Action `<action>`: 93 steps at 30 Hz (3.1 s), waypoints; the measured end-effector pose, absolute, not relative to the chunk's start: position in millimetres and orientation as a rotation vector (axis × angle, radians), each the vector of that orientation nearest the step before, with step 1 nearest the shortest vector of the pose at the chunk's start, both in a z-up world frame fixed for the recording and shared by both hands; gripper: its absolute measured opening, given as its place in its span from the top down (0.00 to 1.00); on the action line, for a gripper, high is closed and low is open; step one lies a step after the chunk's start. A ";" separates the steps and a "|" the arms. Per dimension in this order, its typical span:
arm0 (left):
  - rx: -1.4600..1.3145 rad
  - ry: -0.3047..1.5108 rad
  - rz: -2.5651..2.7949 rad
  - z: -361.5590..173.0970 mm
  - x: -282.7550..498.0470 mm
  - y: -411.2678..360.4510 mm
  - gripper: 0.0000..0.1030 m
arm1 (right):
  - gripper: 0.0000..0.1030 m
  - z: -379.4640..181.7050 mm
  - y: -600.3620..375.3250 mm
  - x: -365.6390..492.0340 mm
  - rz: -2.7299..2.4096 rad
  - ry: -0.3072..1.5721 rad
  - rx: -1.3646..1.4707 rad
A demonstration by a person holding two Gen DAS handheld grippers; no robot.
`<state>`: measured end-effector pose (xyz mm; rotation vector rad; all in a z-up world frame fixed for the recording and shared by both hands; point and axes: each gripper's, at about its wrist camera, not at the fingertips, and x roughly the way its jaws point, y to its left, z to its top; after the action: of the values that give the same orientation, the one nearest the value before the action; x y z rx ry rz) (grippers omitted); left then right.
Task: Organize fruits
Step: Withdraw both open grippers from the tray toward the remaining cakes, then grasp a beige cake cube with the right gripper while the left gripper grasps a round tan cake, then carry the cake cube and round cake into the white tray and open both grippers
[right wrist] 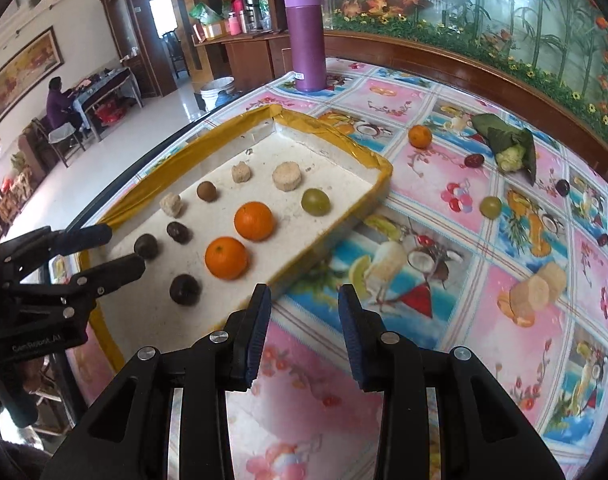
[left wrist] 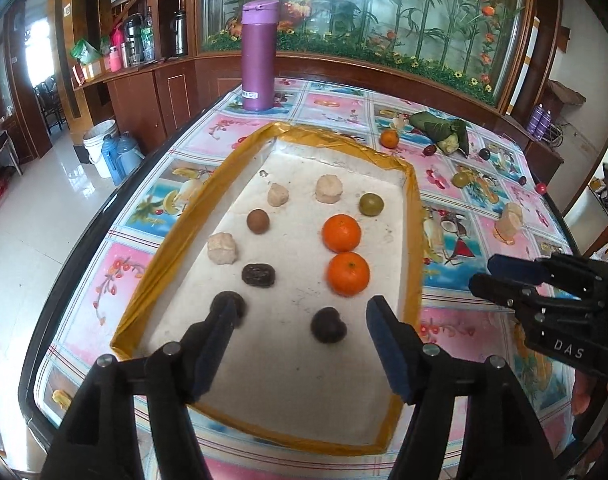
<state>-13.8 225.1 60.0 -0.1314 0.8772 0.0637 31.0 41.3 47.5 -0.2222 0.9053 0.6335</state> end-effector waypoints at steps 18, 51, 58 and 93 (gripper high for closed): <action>-0.058 0.913 -0.078 60.2 -2.8 118.3 0.16 | 0.64 28.6 -119.5 69.3 0.354 0.939 -0.033; -0.010 0.890 -0.120 41.4 118.5 -13.1 0.17 | 0.72 14.1 -187.4 105.9 0.408 0.904 -0.080; -0.008 0.956 -0.138 14.5 151.5 -35.9 0.65 | 0.72 13.2 -213.7 87.6 0.384 0.921 -0.010; -0.100 0.868 -0.122 65.6 -26.5 87.7 0.66 | 0.72 18.4 -128.0 -16.1 0.410 0.927 -0.040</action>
<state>-26.5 87.7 65.6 -0.0997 0.8676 -0.1216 -16.1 -128.0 18.4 -0.0397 0.9273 0.4095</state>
